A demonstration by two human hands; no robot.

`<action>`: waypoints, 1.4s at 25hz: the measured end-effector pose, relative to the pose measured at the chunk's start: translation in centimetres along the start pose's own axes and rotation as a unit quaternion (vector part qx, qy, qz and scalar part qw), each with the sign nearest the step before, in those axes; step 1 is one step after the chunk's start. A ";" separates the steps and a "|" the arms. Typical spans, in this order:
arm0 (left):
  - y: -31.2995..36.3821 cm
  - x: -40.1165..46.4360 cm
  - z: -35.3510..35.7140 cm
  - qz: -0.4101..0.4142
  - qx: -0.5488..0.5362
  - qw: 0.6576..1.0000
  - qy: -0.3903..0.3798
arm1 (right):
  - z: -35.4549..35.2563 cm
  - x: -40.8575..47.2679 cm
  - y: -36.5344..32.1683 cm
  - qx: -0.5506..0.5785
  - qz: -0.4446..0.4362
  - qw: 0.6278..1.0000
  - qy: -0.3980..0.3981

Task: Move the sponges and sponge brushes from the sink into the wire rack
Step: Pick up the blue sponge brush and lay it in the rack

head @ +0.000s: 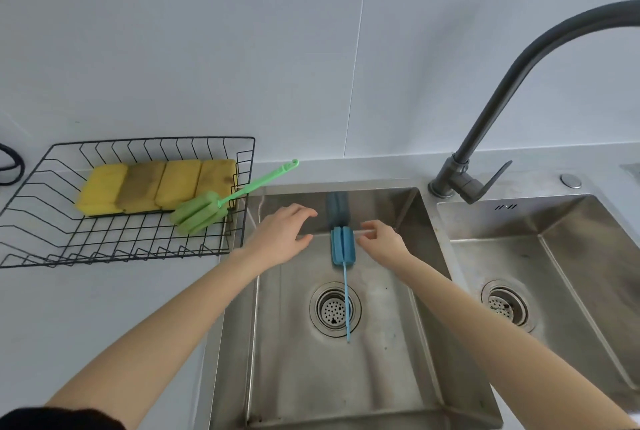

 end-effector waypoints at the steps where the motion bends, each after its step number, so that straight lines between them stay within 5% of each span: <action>1: 0.2 0.4 1.0 -0.005 -0.008 1.000 -0.014 | 0.2 0.2 0.9 -0.004 0.012 1.000 -0.004; 11: 1.3 4.9 10.8 -0.158 -0.185 0.965 -0.095 | 3.7 3.2 9.5 -0.014 0.136 0.989 -0.047; 18: 1.4 7.3 15.4 -0.227 -0.214 0.940 -0.140 | 6.8 4.6 13.8 -0.053 0.176 0.980 -0.078; 35: 2.4 8.6 16.7 -0.237 -0.247 0.933 -0.111 | 7.0 4.1 14.3 -0.017 0.143 0.987 -0.070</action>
Point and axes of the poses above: each hand's wrist, its own x-axis towards the middle knuckle, its own z-axis out of the palm, y = z × x, the point moved 4 cm from there along x, towards the middle knuckle, and after that the axes turned 12 degrees about x, right-handed, at the moved point
